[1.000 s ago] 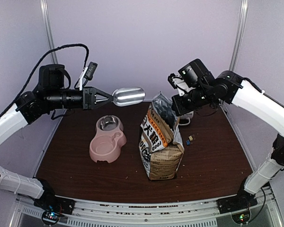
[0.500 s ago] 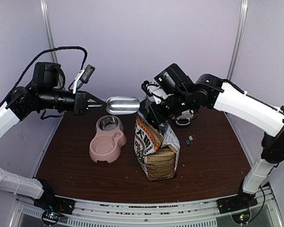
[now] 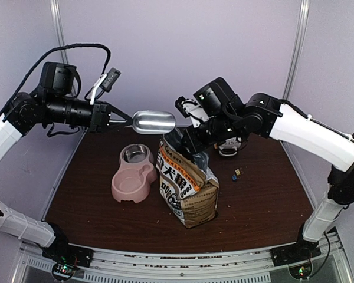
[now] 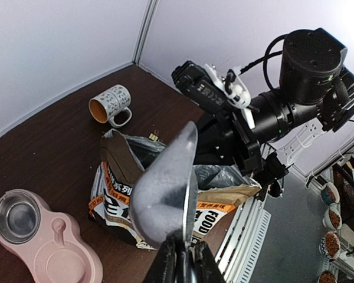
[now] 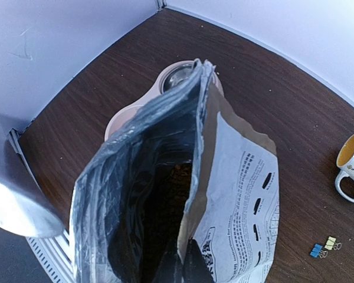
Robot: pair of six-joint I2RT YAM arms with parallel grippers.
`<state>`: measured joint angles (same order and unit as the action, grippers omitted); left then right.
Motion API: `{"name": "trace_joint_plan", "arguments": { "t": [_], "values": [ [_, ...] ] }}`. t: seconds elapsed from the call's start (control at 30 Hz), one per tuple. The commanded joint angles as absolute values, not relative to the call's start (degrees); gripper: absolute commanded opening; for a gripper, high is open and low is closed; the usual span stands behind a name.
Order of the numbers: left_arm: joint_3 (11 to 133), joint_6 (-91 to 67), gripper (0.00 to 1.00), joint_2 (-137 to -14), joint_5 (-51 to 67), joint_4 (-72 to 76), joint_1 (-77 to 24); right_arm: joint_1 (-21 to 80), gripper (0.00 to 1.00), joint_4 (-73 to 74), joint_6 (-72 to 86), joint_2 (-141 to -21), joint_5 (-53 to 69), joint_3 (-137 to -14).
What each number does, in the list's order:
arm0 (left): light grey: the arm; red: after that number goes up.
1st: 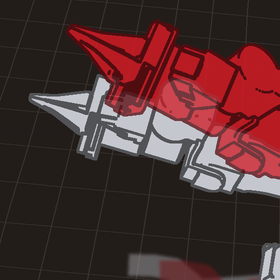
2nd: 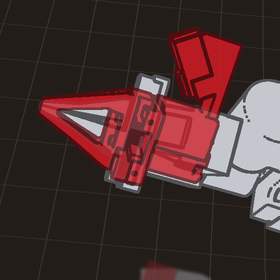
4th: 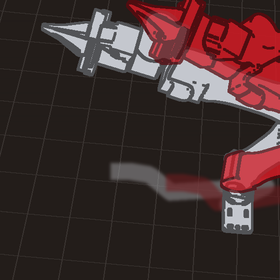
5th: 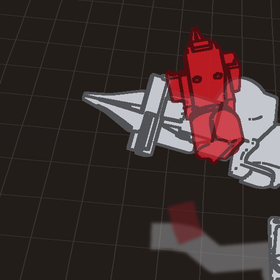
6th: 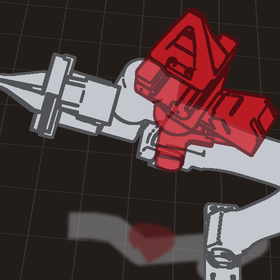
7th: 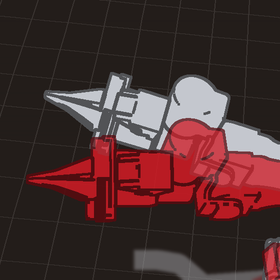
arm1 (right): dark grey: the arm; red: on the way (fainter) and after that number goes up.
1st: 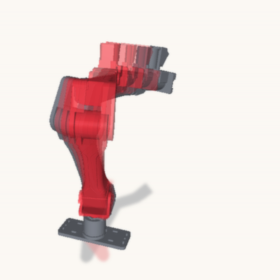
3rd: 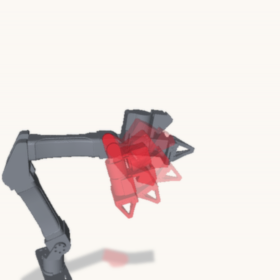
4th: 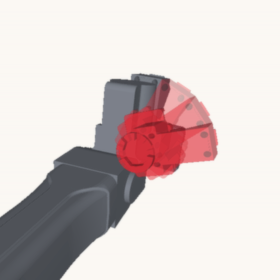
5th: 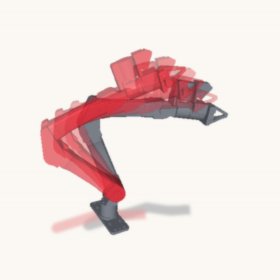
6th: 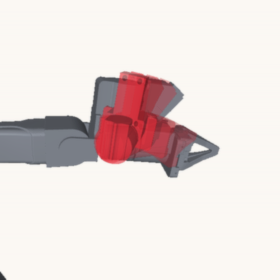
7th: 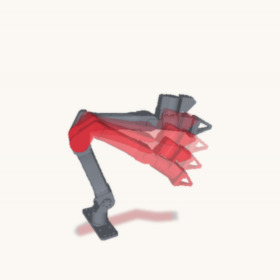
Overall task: Serve the pet food
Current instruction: Insert the spatula into the pet food bag.
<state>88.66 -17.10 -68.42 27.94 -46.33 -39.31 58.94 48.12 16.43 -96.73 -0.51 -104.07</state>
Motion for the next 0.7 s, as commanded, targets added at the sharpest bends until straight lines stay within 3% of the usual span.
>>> {"name": "trace_joint_plan", "arguments": {
  "t": [0.0,0.17,0.53,0.67],
  "values": [
    [95.12,-13.36,0.0,-73.7,24.84,-48.42,-42.25,60.57,0.0,44.17,16.34,-91.2,-4.64,-103.9],
    [100.44,-11.29,0.0,-79.1,21.29,-52.49,-44.17,58.99,0.0,45.61,18.54,-88.7,-11.1,-101.51],
    [119.08,-4.25,0.0,-93.77,5.89,-68.68,-51.47,56.97,0.0,41.28,17.44,-82.4,-9.92,-94.04],
    [121.91,-4.49,0.0,-96.32,6.21,-68.44,-52.37,56.28,0.0,42.58,17.48,-82.75,-14.24,-94.93]
  ]
}}
